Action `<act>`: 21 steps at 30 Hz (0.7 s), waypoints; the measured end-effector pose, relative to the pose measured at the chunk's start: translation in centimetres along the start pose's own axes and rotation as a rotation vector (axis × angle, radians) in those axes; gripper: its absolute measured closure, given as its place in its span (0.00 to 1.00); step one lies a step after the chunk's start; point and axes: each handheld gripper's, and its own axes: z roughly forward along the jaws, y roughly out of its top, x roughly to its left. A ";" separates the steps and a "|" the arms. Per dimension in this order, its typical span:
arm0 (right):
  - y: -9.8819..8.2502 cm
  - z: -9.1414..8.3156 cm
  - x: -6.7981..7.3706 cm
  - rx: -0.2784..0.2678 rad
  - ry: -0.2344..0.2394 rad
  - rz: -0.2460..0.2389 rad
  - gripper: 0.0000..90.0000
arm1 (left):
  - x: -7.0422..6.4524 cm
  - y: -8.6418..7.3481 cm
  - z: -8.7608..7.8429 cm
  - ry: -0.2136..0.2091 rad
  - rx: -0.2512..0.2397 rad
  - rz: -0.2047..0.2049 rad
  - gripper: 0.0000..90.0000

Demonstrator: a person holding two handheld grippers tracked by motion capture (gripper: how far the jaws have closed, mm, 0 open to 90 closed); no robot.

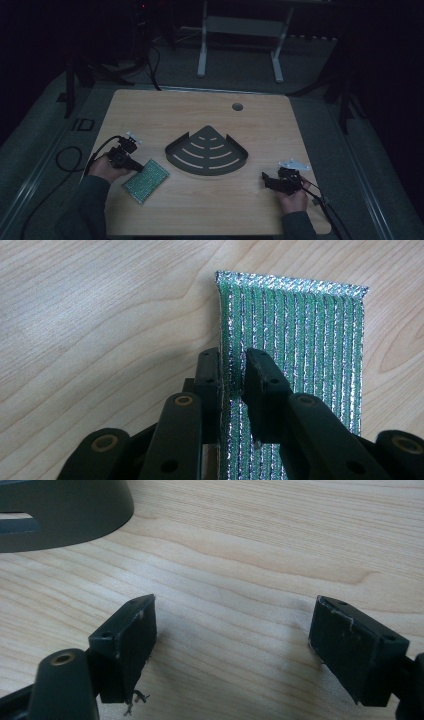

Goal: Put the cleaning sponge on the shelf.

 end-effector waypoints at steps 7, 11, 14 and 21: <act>0.0 0.0 0.0 0.000 0.000 0.000 0.21 | 0.1 -0.2 0.4 -0.002 0.015 -0.031 0.84; 0.0 0.0 0.0 0.000 0.000 0.000 0.21 | 0.2 0.0 0.5 -0.008 0.031 -0.048 0.84; 0.0 0.0 0.0 0.000 0.000 0.000 0.21 | 0.2 0.3 0.5 -0.017 0.050 -0.047 0.86; 0.0 0.0 0.0 0.000 0.000 0.000 0.21 | 0.1 0.8 0.6 -0.019 0.087 -0.053 0.90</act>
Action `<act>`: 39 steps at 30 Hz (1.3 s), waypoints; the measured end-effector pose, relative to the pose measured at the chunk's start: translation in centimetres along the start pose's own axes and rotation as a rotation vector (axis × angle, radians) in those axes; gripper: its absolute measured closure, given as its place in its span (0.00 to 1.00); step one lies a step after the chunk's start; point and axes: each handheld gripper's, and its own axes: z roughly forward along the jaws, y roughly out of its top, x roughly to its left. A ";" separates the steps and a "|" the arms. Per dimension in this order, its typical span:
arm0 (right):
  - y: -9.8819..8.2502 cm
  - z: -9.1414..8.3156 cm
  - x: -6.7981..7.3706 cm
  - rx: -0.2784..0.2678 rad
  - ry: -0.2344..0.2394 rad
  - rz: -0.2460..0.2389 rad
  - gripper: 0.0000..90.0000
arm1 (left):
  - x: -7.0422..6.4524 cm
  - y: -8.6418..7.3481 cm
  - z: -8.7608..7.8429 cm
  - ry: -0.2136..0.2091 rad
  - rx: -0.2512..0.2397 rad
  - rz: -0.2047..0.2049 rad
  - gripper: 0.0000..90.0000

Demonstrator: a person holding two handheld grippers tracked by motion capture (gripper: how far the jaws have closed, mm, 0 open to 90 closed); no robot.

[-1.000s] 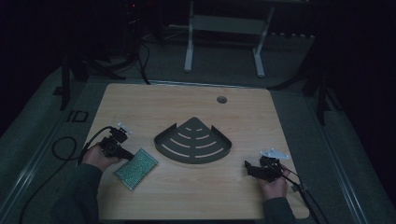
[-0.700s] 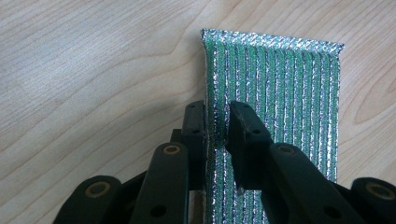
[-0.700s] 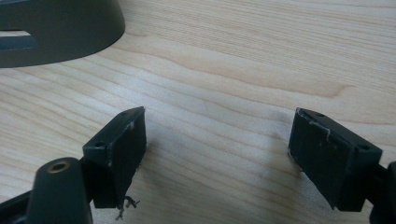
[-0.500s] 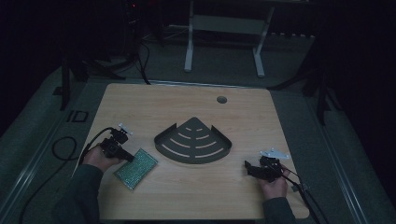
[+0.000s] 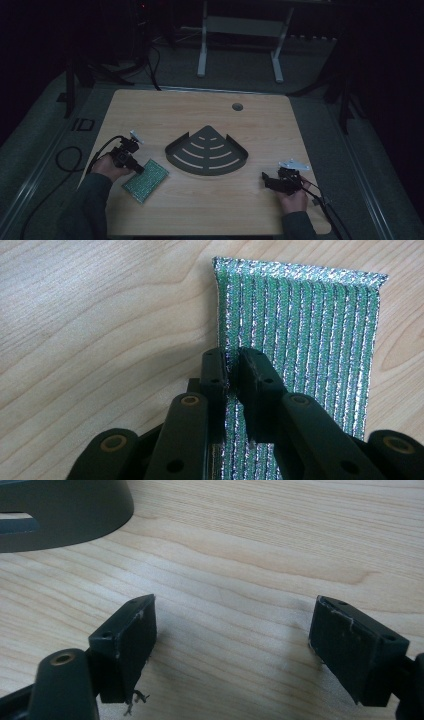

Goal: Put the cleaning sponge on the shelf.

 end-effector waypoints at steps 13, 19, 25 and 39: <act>0.0 0.0 0.0 0.000 0.000 0.000 0.21 | -0.4 0.5 -0.2 0.012 0.040 -0.003 1.00; 0.0 0.0 0.0 0.000 0.001 0.000 0.21 | -0.7 0.5 -0.8 0.006 0.030 0.011 1.00; 0.0 0.0 0.0 0.000 0.000 0.000 0.21 | -1.1 0.7 -1.9 0.004 0.007 0.019 1.00; 0.0 0.0 0.0 0.000 0.001 0.000 0.21 | -1.3 1.1 -3.7 0.011 -0.028 0.033 1.00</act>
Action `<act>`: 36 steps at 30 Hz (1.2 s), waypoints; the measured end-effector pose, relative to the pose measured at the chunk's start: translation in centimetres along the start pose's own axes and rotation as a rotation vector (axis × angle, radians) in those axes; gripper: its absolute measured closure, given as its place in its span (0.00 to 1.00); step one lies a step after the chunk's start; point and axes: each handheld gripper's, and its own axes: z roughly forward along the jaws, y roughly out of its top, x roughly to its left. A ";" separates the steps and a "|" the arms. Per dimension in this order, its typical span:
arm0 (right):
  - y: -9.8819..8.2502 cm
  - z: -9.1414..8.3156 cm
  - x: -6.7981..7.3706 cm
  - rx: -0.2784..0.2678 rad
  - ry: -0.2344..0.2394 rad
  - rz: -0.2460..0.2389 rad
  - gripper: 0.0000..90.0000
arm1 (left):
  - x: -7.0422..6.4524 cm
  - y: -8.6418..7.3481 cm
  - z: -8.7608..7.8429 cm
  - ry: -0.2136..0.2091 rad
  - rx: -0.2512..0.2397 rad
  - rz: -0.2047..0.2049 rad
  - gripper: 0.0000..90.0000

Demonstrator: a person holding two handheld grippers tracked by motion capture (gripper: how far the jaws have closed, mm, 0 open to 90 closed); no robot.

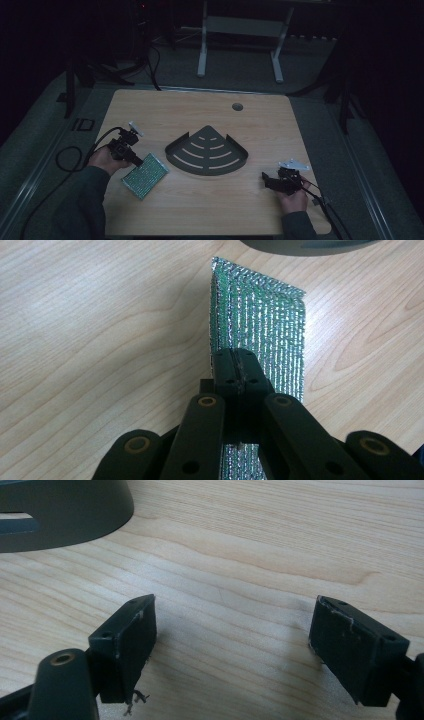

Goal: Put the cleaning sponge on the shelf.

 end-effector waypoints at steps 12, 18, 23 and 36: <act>0.0 0.0 0.0 0.000 0.000 0.000 0.21 | -0.4 0.7 -1.6 0.016 -0.024 0.011 1.00; 0.0 0.0 0.0 0.000 0.000 0.000 0.21 | -0.6 1.2 -2.3 0.012 -0.033 0.024 1.00; 0.0 0.0 0.0 0.000 0.001 0.000 0.21 | -0.9 1.7 -2.8 0.011 -0.034 0.032 1.00; 0.0 0.0 0.0 0.000 0.001 0.001 0.21 | -1.4 2.8 -3.8 0.017 -0.062 0.044 1.00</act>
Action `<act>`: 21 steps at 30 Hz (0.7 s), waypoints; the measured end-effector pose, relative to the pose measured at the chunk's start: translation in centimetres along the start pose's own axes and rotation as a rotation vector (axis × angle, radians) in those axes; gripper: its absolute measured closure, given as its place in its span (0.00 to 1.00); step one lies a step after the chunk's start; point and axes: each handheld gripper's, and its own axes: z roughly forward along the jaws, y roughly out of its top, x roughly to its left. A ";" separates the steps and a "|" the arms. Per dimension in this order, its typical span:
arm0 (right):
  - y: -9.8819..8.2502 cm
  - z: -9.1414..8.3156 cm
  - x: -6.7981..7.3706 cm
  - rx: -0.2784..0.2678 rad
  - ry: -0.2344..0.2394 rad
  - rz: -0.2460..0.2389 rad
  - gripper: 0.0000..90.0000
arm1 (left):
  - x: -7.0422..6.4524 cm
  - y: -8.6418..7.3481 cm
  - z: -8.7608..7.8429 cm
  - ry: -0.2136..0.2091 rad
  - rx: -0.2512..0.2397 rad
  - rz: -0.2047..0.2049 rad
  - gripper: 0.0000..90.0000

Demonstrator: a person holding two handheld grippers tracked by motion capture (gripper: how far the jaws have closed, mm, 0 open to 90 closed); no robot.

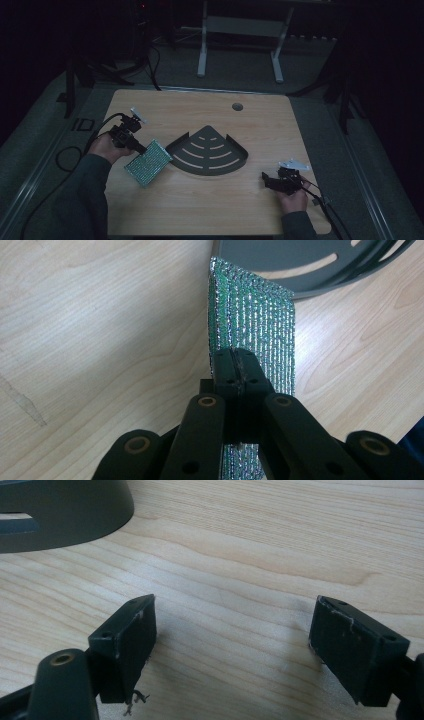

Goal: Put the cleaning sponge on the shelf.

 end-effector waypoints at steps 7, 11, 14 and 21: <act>0.0 0.0 0.0 0.000 0.001 0.000 0.21 | -0.4 1.1 -0.5 0.016 -0.013 0.014 1.00; 0.0 0.0 0.0 0.000 0.001 0.000 0.21 | -0.8 1.7 -0.7 0.021 -0.005 0.027 1.00; 0.0 0.0 0.0 0.000 0.001 0.000 0.21 | -0.9 2.1 -0.7 0.025 -0.005 0.033 1.00; 0.0 0.0 0.0 0.000 0.001 -0.001 0.21 | -1.3 3.2 -0.8 0.029 0.002 0.050 1.00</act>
